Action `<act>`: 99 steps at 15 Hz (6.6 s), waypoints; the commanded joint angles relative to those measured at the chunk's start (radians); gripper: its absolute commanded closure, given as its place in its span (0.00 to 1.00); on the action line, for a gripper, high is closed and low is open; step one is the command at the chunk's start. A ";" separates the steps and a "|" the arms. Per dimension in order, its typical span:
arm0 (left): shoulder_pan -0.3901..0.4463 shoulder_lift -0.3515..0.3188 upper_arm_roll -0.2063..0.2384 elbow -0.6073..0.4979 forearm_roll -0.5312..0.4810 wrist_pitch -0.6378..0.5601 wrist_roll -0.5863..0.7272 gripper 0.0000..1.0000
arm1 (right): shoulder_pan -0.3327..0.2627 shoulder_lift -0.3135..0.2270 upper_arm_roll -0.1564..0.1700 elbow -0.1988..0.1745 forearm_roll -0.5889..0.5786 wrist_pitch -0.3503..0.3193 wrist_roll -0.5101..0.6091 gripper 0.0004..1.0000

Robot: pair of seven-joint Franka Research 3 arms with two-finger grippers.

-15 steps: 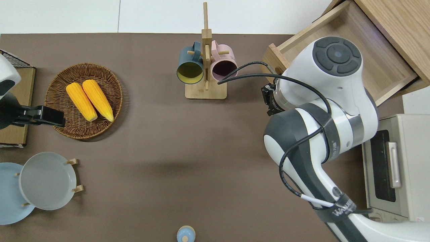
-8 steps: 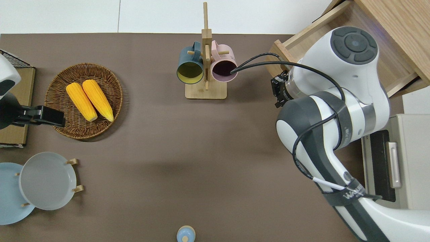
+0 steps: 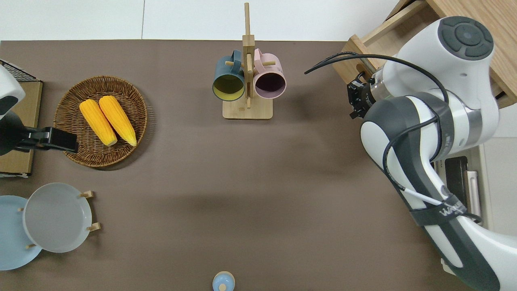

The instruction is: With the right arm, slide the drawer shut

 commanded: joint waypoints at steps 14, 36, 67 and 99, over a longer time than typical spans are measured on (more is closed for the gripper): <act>-0.007 -0.004 0.000 0.009 0.018 -0.018 -0.010 0.01 | -0.175 0.096 0.014 0.123 -0.064 -0.015 -0.234 1.00; -0.007 -0.004 0.000 0.009 0.018 -0.018 -0.010 0.01 | -0.263 0.185 0.013 0.266 -0.104 -0.094 -0.394 1.00; -0.007 -0.004 0.000 0.010 0.018 -0.018 -0.010 0.01 | 0.050 -0.317 -0.096 -0.136 0.006 -0.143 -0.709 1.00; -0.007 -0.004 0.000 0.010 0.018 -0.018 -0.010 0.01 | 0.024 -0.226 -0.203 0.019 0.080 -0.246 -1.172 0.01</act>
